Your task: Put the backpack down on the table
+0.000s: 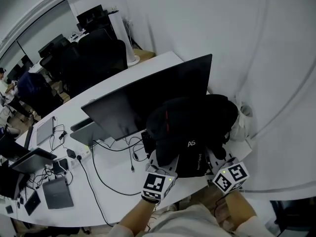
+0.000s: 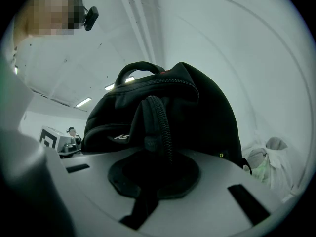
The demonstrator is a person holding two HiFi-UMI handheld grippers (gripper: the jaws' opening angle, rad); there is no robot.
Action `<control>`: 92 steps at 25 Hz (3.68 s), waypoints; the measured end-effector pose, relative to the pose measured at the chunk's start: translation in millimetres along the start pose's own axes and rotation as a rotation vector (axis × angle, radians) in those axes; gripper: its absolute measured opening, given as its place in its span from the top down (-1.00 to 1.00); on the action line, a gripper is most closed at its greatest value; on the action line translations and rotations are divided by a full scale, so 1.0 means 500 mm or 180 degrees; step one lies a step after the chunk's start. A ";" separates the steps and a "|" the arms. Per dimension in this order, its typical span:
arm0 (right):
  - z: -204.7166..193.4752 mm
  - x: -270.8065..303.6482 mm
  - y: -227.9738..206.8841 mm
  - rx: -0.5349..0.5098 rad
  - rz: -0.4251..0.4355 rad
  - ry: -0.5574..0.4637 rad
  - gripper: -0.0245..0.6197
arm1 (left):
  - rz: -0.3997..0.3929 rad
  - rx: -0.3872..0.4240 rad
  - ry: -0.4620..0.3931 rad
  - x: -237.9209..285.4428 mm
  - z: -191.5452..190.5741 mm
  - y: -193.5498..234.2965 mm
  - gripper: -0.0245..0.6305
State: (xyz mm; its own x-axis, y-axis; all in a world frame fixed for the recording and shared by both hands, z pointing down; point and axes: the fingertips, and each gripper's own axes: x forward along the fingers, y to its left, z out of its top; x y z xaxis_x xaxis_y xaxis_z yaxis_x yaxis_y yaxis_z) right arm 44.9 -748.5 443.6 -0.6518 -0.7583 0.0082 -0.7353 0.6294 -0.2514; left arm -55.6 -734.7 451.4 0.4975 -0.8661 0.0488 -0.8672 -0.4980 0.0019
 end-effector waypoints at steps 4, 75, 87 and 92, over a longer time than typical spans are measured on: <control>-0.006 0.038 -0.029 0.0043 0.0021 -0.0012 0.85 | 0.0044 0.0044 0.0000 0.035 -0.012 0.023 0.75; -0.185 -0.271 0.094 -0.0833 -0.1124 -0.0360 0.37 | -0.0545 0.0845 0.0095 -0.216 -0.184 -0.151 -0.03; -0.204 -0.331 0.124 -0.0851 -0.1273 -0.0374 0.37 | -0.0420 0.0873 0.0254 -0.317 -0.235 -0.142 -0.03; -0.211 -0.377 0.143 -0.0947 -0.1315 -0.0391 0.37 | -0.0270 0.0879 0.0285 -0.366 -0.252 -0.141 -0.03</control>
State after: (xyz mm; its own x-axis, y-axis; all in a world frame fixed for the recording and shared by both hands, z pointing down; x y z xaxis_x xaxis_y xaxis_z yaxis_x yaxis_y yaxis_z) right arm 95.8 -542.7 526.1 -0.2828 -0.9567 -0.0695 -0.9591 0.2810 0.0347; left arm -88.5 -535.5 568.4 0.5533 -0.8197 0.1481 -0.7775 -0.5720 -0.2613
